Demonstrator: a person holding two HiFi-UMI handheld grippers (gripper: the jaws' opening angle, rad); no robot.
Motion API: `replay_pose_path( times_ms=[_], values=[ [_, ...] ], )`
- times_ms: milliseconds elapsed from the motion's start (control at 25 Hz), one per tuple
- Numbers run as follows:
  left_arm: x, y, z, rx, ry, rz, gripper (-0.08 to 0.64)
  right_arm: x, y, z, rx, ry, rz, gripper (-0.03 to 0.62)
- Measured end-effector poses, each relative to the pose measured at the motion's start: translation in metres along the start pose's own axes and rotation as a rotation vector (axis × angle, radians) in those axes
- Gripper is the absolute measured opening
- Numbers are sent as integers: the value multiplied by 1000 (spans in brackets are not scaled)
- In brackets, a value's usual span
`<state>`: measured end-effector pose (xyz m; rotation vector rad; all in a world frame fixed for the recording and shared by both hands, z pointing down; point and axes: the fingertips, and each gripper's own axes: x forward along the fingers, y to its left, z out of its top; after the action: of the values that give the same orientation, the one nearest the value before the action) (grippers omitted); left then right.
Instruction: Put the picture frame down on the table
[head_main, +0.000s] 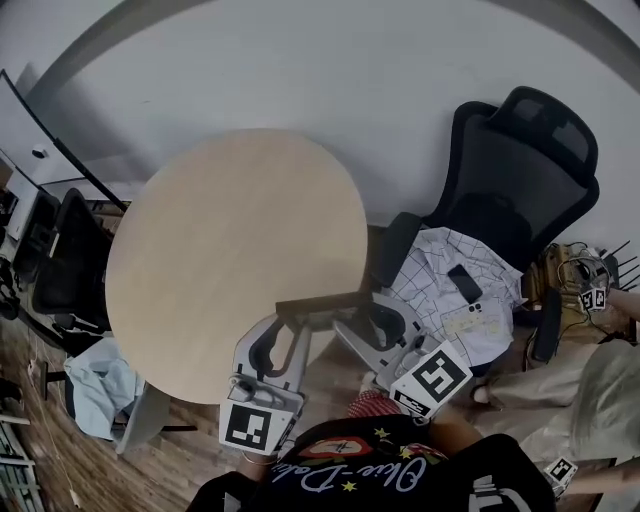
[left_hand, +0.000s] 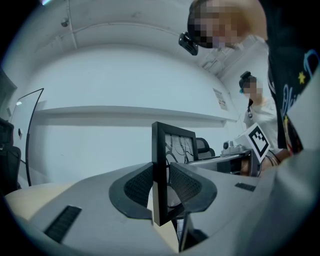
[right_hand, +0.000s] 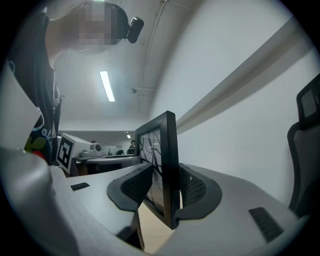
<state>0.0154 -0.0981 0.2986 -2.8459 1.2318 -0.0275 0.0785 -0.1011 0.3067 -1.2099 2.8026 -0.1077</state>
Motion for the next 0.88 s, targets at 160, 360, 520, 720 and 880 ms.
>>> replay_pose_path(
  times_ms=[160,360,520,720,880],
  values=[
    [11,3,2,22,12,18,89,4,-11,2,12,-20,19,127],
    [20,6,2,37,24,44,90,10,-21,2,21,-23,47,127],
    [25,9,1,36,34,66,90,14,-27,0,34,-20,68,127],
    [28,13,-1,15,32,97,90,20,-31,1,20,-6,95,127],
    [28,11,-6,26,51,117,91,19,-33,0,17,-3,126,127]
  ],
)
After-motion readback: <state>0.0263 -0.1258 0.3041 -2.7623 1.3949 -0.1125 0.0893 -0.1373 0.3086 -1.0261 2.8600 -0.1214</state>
